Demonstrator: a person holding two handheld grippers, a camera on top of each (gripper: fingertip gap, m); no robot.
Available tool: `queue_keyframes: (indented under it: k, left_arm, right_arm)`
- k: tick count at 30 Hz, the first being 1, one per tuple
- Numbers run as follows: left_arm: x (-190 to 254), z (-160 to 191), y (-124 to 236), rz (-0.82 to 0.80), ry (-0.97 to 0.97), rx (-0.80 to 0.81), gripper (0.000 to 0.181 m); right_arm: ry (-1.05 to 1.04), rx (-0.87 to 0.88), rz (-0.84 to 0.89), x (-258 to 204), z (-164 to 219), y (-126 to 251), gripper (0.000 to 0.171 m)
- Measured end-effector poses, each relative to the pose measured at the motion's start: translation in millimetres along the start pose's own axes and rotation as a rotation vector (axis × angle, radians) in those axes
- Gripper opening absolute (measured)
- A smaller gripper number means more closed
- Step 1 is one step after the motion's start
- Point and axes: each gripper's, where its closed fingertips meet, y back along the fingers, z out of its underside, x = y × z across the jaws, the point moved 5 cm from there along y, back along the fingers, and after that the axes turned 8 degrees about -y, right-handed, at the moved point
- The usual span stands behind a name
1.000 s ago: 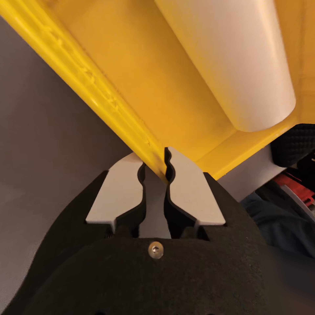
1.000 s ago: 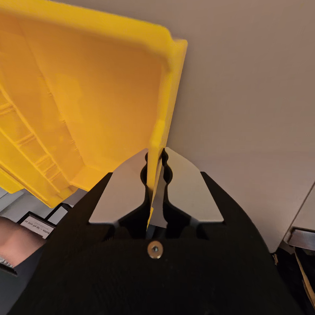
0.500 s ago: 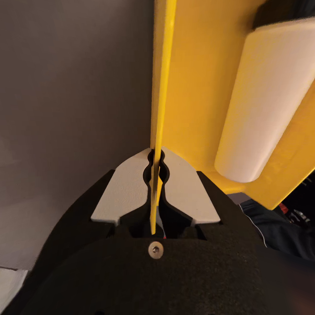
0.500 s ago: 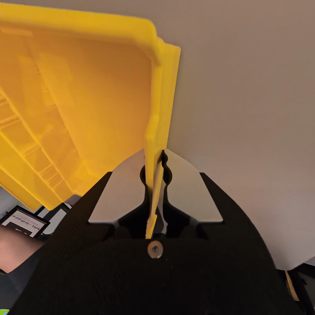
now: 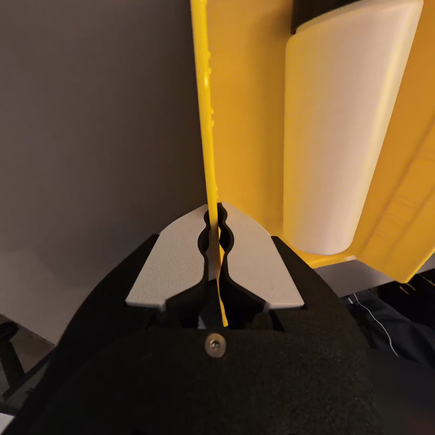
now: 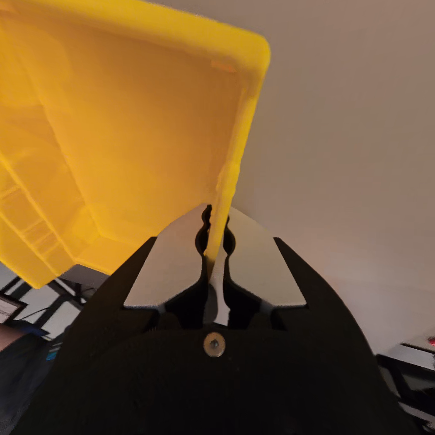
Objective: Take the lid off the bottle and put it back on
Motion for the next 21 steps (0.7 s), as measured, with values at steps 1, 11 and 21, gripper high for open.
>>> queue_keyframes:
  k: [1,11,21]
  left_arm:
    - [-6.2,4.3,1.4,-0.002,0.006,0.002,0.003]
    - [-56.7,37.6,12.3,0.004,0.062,0.079,0.004]
    - [-89.4,52.9,19.7,-0.049,0.106,0.143,0.003]
  right_arm:
    - [0.010,-0.003,0.015,-0.2,-0.6,0.2,0.008]
    - [0.146,-0.002,0.114,8.6,-5.9,3.8,0.008]
    - [0.167,0.016,0.131,29.1,-2.9,8.5,0.009]
